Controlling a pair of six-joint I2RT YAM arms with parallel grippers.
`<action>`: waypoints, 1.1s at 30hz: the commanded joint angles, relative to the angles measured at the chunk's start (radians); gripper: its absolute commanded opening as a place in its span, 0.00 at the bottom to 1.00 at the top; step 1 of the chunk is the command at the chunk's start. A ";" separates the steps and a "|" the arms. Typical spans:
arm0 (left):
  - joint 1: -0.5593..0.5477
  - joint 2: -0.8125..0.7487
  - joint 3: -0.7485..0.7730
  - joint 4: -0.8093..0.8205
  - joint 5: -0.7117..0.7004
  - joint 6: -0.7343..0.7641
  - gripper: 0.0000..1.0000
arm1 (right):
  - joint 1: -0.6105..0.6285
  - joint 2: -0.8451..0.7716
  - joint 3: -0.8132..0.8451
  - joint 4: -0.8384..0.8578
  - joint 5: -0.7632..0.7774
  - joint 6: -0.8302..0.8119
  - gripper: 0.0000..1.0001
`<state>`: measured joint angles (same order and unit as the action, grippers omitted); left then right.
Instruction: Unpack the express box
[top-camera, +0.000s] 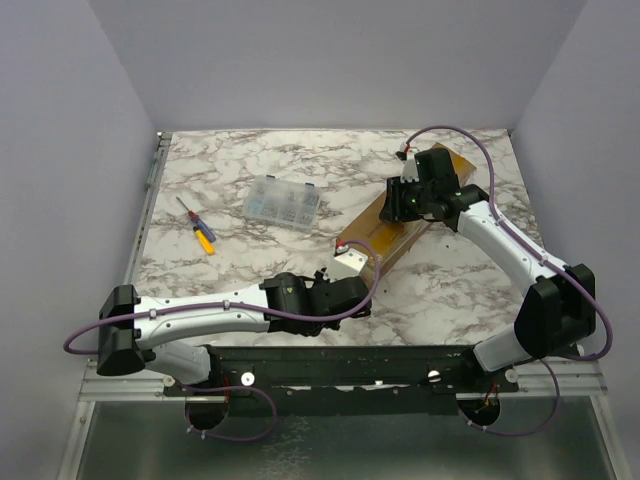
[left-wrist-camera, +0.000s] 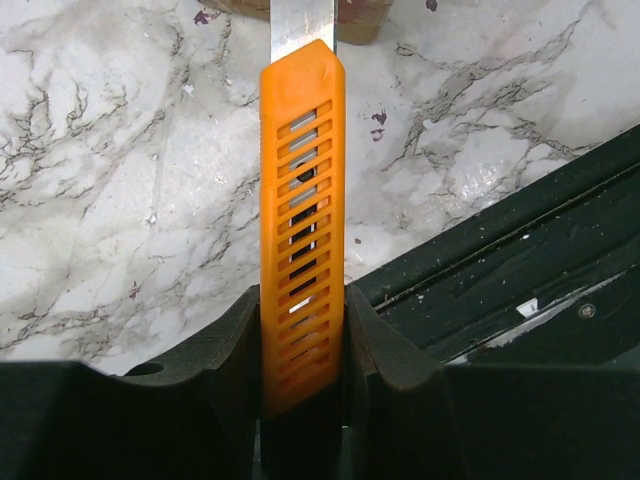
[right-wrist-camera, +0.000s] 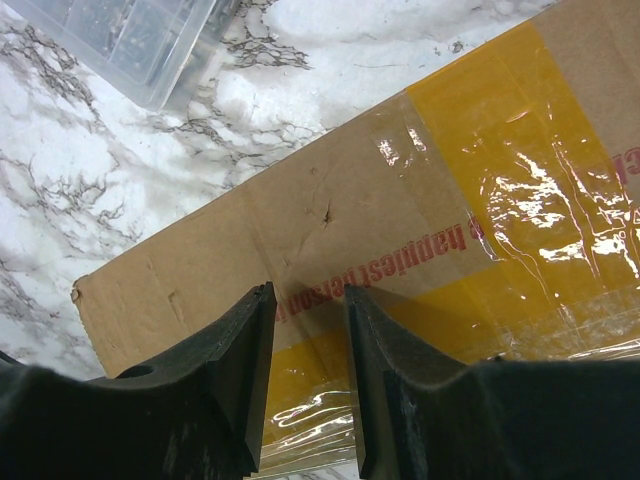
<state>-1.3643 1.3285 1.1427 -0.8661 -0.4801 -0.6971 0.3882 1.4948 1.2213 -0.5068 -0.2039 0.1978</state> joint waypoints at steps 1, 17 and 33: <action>0.007 0.026 0.040 -0.019 -0.006 0.026 0.00 | 0.010 0.005 -0.009 -0.006 -0.012 -0.016 0.42; 0.033 0.052 0.007 0.012 0.047 0.033 0.00 | 0.017 0.007 -0.011 -0.007 -0.013 -0.019 0.42; 0.034 0.026 -0.028 0.025 0.065 0.020 0.00 | 0.020 0.009 -0.014 -0.008 -0.010 -0.021 0.42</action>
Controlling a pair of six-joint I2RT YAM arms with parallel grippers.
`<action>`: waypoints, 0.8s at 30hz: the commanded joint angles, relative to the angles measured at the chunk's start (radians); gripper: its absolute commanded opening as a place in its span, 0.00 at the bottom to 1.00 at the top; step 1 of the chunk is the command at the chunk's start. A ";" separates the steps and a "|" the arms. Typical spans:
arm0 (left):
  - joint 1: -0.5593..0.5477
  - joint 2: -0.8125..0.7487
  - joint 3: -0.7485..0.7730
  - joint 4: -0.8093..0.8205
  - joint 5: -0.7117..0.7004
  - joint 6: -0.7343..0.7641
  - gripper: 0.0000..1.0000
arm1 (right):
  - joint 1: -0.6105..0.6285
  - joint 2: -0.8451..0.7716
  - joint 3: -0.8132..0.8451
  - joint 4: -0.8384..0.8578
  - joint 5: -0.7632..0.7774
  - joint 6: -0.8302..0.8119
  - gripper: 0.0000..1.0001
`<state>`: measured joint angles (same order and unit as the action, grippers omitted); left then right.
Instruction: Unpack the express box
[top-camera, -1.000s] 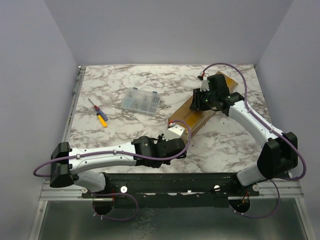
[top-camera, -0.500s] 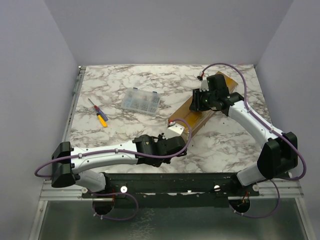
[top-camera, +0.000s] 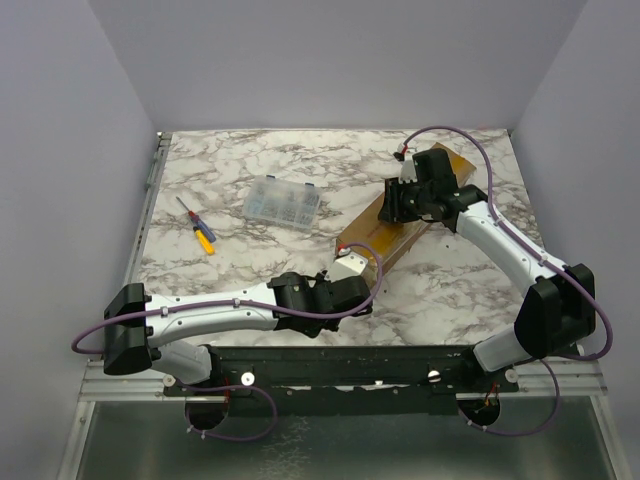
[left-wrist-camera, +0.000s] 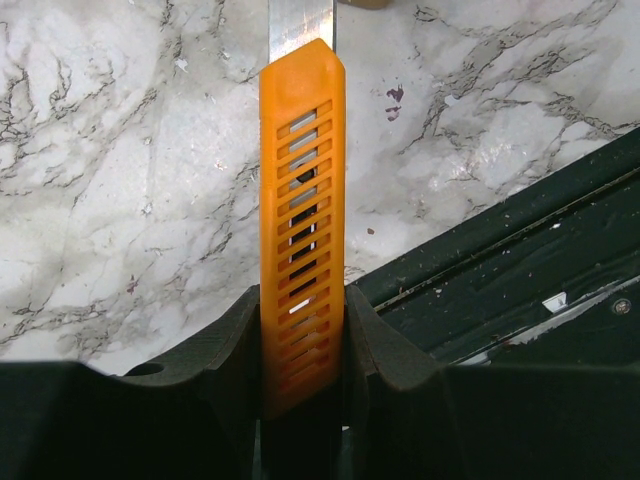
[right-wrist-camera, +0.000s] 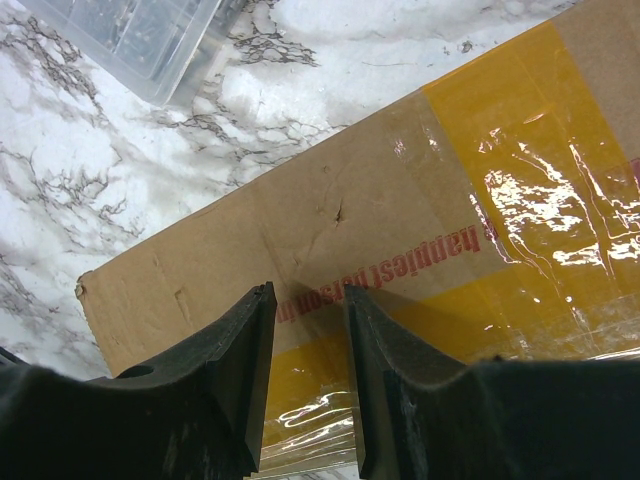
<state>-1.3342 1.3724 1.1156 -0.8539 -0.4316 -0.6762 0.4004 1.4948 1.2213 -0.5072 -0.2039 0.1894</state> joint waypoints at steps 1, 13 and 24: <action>0.004 -0.016 0.000 0.013 0.015 0.001 0.00 | 0.009 0.011 -0.014 -0.009 -0.008 -0.013 0.42; 0.005 0.024 0.059 -0.010 0.016 0.046 0.00 | 0.014 0.014 -0.014 -0.009 -0.009 -0.012 0.42; 0.007 0.062 0.096 -0.004 0.056 0.096 0.00 | 0.018 0.004 -0.016 -0.005 -0.006 0.000 0.42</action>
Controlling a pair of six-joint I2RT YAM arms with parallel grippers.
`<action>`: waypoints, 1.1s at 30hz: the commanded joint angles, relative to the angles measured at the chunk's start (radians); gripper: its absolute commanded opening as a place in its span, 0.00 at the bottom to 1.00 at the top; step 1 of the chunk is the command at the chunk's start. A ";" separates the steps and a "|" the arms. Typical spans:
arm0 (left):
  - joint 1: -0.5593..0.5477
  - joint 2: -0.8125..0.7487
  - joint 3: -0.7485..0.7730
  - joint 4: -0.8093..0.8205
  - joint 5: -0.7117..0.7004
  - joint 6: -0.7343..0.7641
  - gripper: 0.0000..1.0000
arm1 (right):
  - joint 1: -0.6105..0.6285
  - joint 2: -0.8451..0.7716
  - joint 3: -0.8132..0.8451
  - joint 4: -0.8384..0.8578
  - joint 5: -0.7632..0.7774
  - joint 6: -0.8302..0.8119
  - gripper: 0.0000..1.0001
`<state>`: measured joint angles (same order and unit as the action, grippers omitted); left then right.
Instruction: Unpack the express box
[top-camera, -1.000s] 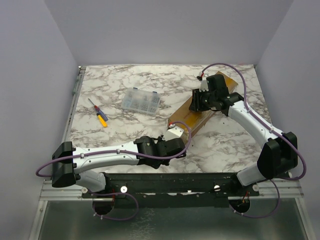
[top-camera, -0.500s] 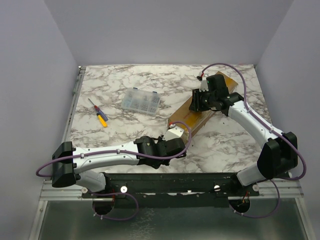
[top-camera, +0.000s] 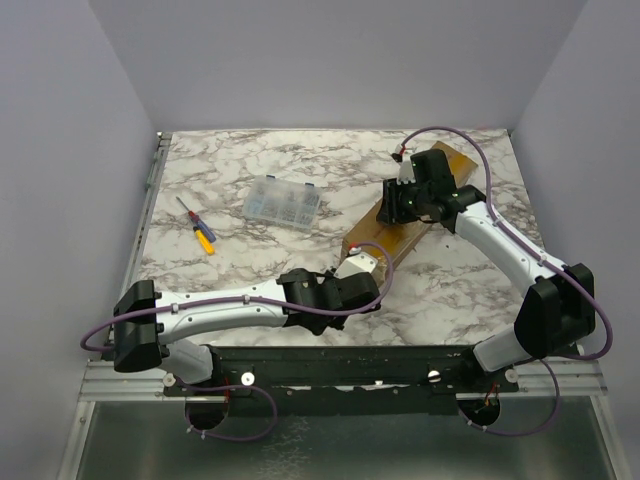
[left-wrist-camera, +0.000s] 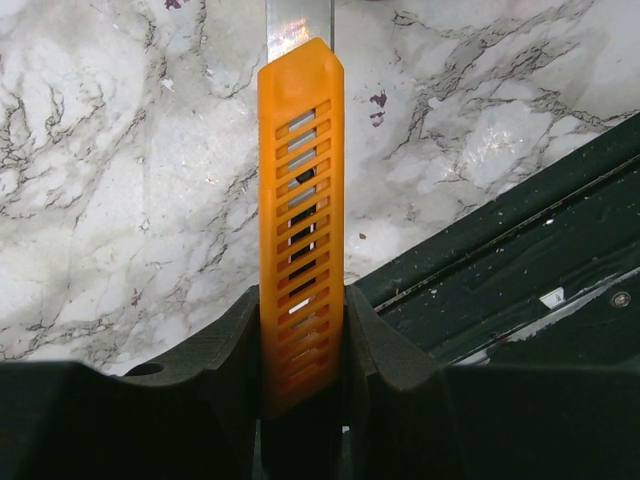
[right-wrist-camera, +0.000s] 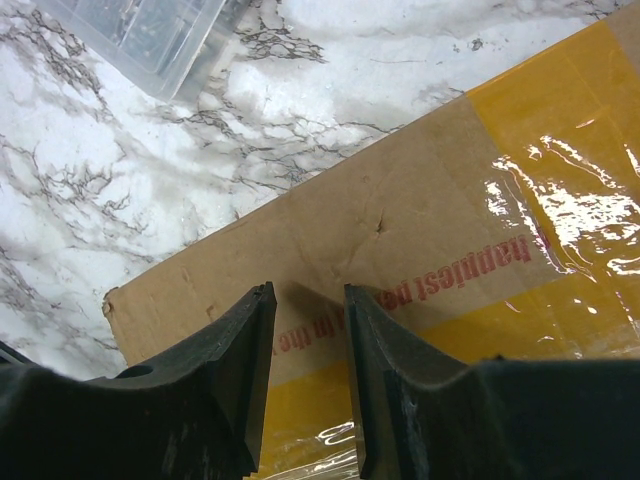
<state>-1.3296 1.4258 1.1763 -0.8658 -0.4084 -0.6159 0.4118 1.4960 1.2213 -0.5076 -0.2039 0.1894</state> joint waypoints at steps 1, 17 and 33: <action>0.003 0.006 0.036 0.010 0.026 0.035 0.00 | 0.007 -0.002 -0.020 -0.004 -0.001 0.014 0.42; 0.018 -0.056 -0.017 0.108 0.024 -0.007 0.00 | -0.073 -0.363 -0.314 0.026 0.032 0.352 0.77; 0.019 -0.062 -0.072 0.123 0.013 -0.013 0.00 | -0.073 -0.324 -0.410 0.170 -0.115 0.435 0.52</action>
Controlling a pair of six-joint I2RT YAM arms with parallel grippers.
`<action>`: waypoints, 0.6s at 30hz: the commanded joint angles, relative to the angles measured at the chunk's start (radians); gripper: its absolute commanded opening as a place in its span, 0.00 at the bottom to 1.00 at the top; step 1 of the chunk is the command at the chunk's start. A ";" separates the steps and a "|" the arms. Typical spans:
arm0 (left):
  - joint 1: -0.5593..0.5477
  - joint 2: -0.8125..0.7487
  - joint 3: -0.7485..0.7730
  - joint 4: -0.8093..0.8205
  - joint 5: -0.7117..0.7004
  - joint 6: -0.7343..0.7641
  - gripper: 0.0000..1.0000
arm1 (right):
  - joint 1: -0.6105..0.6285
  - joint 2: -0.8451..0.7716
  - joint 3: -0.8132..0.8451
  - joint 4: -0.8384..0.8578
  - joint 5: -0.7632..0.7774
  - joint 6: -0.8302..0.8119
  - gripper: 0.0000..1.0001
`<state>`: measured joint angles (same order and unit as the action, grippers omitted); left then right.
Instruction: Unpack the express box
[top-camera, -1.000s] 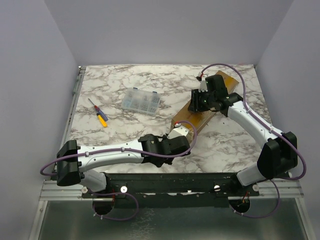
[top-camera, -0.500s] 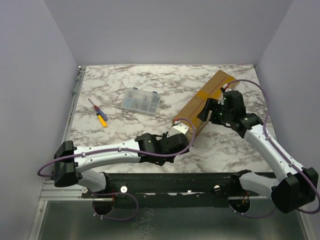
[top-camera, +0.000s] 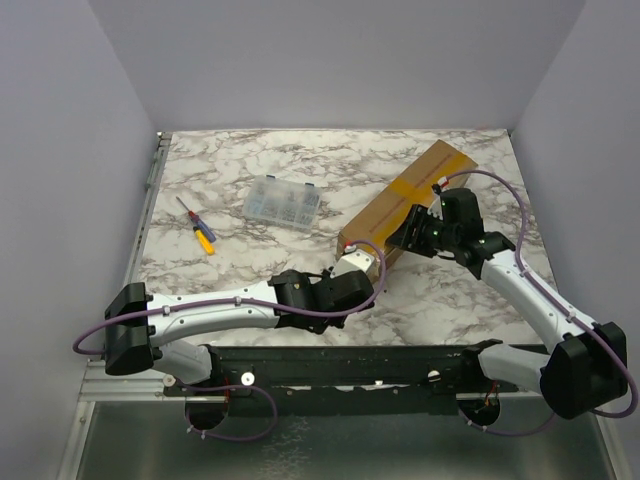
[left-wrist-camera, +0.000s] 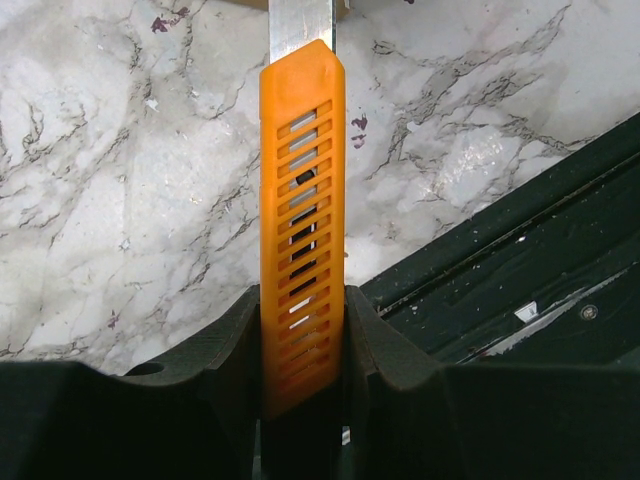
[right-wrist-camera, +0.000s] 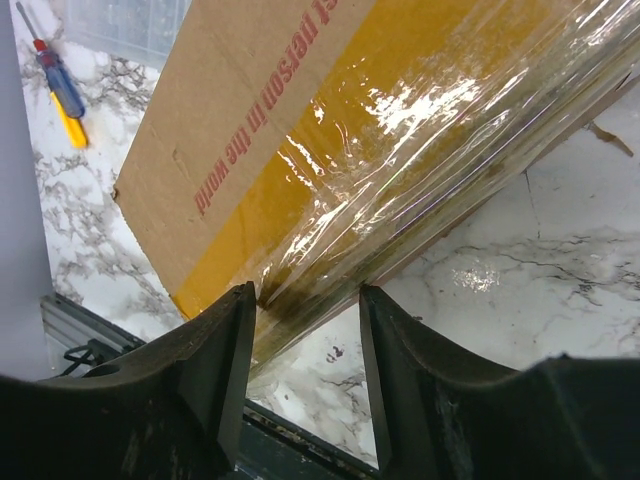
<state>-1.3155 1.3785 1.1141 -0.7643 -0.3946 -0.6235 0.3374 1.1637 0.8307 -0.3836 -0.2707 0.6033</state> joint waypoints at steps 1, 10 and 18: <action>0.004 -0.016 -0.011 0.021 -0.008 -0.005 0.00 | 0.002 0.010 -0.018 0.045 -0.047 0.019 0.51; 0.021 -0.055 -0.028 0.014 -0.035 -0.023 0.00 | 0.002 0.013 -0.018 0.035 -0.044 0.006 0.51; 0.029 -0.044 -0.022 0.006 -0.038 -0.018 0.00 | 0.002 0.016 -0.018 0.036 -0.056 -0.005 0.51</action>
<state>-1.2888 1.3411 1.0966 -0.7574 -0.4091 -0.6373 0.3374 1.1683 0.8230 -0.3641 -0.2874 0.6098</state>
